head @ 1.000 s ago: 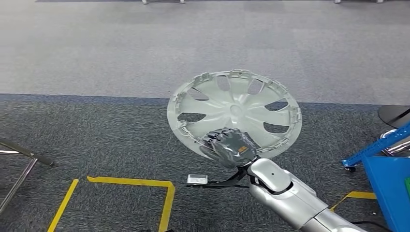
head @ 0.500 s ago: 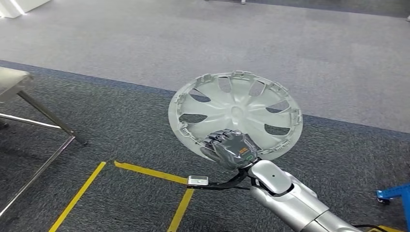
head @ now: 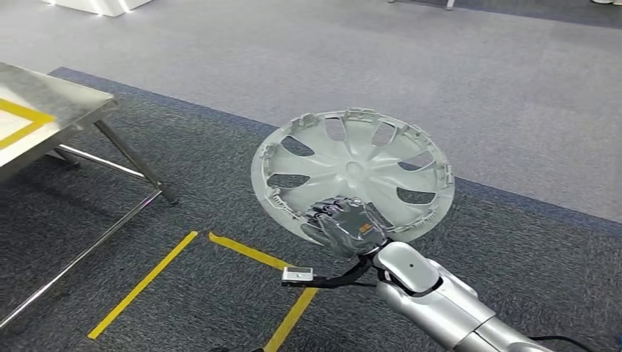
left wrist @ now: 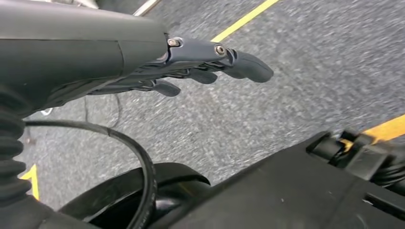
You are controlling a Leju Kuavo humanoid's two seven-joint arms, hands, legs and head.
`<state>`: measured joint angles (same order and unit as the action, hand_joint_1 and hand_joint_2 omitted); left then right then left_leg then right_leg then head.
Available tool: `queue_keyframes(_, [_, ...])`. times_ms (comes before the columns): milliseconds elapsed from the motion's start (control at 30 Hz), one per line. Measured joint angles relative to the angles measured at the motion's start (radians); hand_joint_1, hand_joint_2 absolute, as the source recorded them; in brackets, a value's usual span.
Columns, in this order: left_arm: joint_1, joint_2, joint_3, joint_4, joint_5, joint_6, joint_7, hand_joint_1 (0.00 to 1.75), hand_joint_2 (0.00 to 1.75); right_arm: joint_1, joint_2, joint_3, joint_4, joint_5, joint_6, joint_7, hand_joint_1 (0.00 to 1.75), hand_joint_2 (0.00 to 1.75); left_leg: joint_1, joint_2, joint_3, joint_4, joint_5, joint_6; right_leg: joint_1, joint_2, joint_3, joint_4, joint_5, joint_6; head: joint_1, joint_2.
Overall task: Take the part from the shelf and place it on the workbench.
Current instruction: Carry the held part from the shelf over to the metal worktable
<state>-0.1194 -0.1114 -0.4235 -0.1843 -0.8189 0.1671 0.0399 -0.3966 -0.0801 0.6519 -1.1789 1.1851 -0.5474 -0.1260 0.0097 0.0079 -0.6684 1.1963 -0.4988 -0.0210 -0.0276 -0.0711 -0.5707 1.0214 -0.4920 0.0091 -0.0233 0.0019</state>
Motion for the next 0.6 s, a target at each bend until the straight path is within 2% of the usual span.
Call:
queue_keyframes(67, [0.007, -0.001, 0.0, 0.0, -0.003, 0.001, 0.0, 0.0, 1.75, 0.0, 0.0, 0.0, 0.0, -0.001, 0.0, 0.001, 1.75, 1.75, -0.009, 0.047, 0.047, -0.108, 0.048, 0.004, 0.004, -0.022, 0.011, 0.0, -0.009, 0.009, -0.002, 0.0])
queue_keyframes(100, [0.009, 0.0, 0.0, 0.0, -0.003, 0.002, 0.0, 0.0, 1.75, 0.0, 0.0, -0.001, 0.0, -0.001, 0.0, 0.002, 1.75, 1.75, -0.013, 0.063, 0.058, -0.139, 0.051, 0.01, 0.008, -0.032, 0.012, 0.001, -0.012, 0.014, -0.002, 0.0])
queue_keyframes(133, [0.011, 0.0, 0.0, 0.0, -0.004, 0.002, 0.0, 0.0, 1.75, 0.0, 0.0, -0.001, 0.0, -0.001, 0.0, 0.002, 1.75, 1.75, -0.018, 0.067, 0.059, -0.149, 0.042, 0.017, 0.011, -0.043, 0.011, 0.0, -0.013, 0.019, -0.001, 0.0])
queue_keyframes(167, [0.011, 0.0, 0.0, 0.0, -0.004, 0.003, 0.0, 0.0, 1.75, -0.001, 0.0, 0.0, 0.0, -0.001, 0.0, 0.001, 1.75, 1.75, -0.018, 0.055, 0.059, -0.157, 0.039, 0.025, 0.013, -0.056, 0.013, 0.0, -0.014, 0.023, -0.001, 0.0])
queue_keyframes(200, [0.011, 0.0, 0.0, 0.0, -0.005, 0.003, 0.0, 0.0, 1.75, -0.002, 0.001, 0.0, -0.001, -0.001, 0.0, 0.001, 1.75, 1.75, -0.016, 0.042, 0.059, -0.161, 0.037, 0.032, 0.011, -0.059, 0.011, 0.0, -0.018, 0.028, 0.001, 0.0])
queue_keyframes(233, [0.011, -0.001, -0.001, 0.0, -0.005, 0.004, 0.0, 0.0, 1.75, -0.003, 0.001, 0.0, -0.001, -0.001, 0.0, 0.0, 1.75, 1.75, -0.014, 0.029, 0.06, -0.163, 0.038, 0.038, 0.009, -0.046, 0.008, 0.008, -0.027, 0.032, 0.002, 0.0])
queue_keyframes(267, [0.01, -0.001, -0.001, 0.0, -0.006, 0.004, 0.0, 0.0, 1.75, -0.003, 0.002, 0.0, -0.002, -0.001, 0.0, 0.0, 1.75, 1.75, -0.011, 0.016, 0.063, -0.165, 0.039, 0.045, 0.006, -0.019, -0.004, 0.034, -0.043, 0.035, 0.004, 0.0])
queue_keyframes(333, [0.009, -0.002, -0.002, 0.0, -0.01, 0.004, 0.0, 0.0, 1.75, -0.001, 0.002, 0.0, -0.002, -0.002, 0.001, 0.0, 1.75, 1.75, -0.009, -0.009, 0.065, -0.167, 0.038, 0.055, 0.004, 0.043, -0.066, 0.149, -0.092, 0.035, 0.011, 0.0])
queue_keyframes(367, [0.009, -0.003, -0.003, 0.0, -0.012, 0.005, 0.0, 0.0, 1.75, 0.001, 0.002, 0.0, -0.001, -0.001, 0.001, 0.0, 1.75, 1.75, -0.01, -0.023, 0.065, -0.167, 0.038, 0.058, 0.005, 0.058, -0.107, 0.218, -0.113, 0.034, 0.014, 0.0])
queue_keyframes(400, [0.009, -0.003, -0.004, 0.0, -0.014, 0.005, -0.001, 0.0, 1.75, 0.003, 0.002, 0.0, 0.0, -0.001, 0.001, 0.0, 1.75, 1.75, -0.012, -0.037, 0.066, -0.166, 0.037, 0.06, 0.006, 0.064, -0.142, 0.269, -0.121, 0.033, 0.014, 0.0])
queue_keyframes(433, [0.009, -0.003, -0.005, 0.0, -0.016, 0.006, -0.003, 0.0, 1.75, 0.005, 0.001, 0.0, 0.001, 0.0, 0.0, 0.0, 1.75, 1.75, -0.013, -0.053, 0.069, -0.166, 0.036, 0.061, 0.008, 0.068, -0.161, 0.286, -0.108, 0.031, 0.014, 0.0])
queue_keyframes(467, [0.009, -0.004, -0.005, 0.0, -0.018, 0.006, -0.006, 0.0, 1.75, 0.005, 0.001, 0.0, 0.001, 0.0, 0.0, 0.0, 1.75, 1.75, -0.014, -0.07, 0.073, -0.166, 0.034, 0.062, 0.009, 0.072, -0.161, 0.263, -0.075, 0.027, 0.014, 0.0])
queue_keyframes(500, [0.009, -0.004, -0.006, 0.0, -0.019, 0.006, -0.009, 0.0, 1.75, 0.005, 0.001, 0.0, 0.001, 0.0, 0.0, 0.0, 1.75, 1.75, -0.015, -0.085, 0.077, -0.165, 0.032, 0.061, 0.009, 0.081, -0.144, 0.206, -0.029, 0.022, 0.014, 0.0])
queue_keyframes(533, [0.009, -0.005, -0.006, 0.0, -0.02, 0.007, -0.011, 0.0, 1.75, 0.005, 0.001, 0.0, 0.001, 0.0, 0.0, 0.0, 1.75, 1.75, -0.015, -0.1, 0.08, -0.165, 0.029, 0.06, 0.008, 0.106, -0.119, 0.14, 0.01, 0.017, 0.014, 0.0])
queue_keyframes(567, [0.009, -0.006, -0.007, 0.0, -0.02, 0.007, -0.012, 0.0, 1.75, 0.006, 0.001, 0.0, 0.002, 0.0, 0.0, 0.0, 1.75, 1.75, -0.014, -0.113, 0.08, -0.163, 0.027, 0.057, 0.005, 0.131, -0.093, 0.081, 0.036, 0.014, 0.013, 0.0])
queue_keyframes(600, [0.009, -0.007, -0.007, 0.0, -0.021, 0.007, -0.013, 0.0, 1.75, 0.006, 0.001, 0.0, 0.002, 0.0, 0.0, 0.0, 1.75, 1.75, -0.012, -0.125, 0.077, -0.161, 0.026, 0.052, 0.005, 0.151, -0.073, 0.04, 0.045, 0.012, 0.013, 0.0])
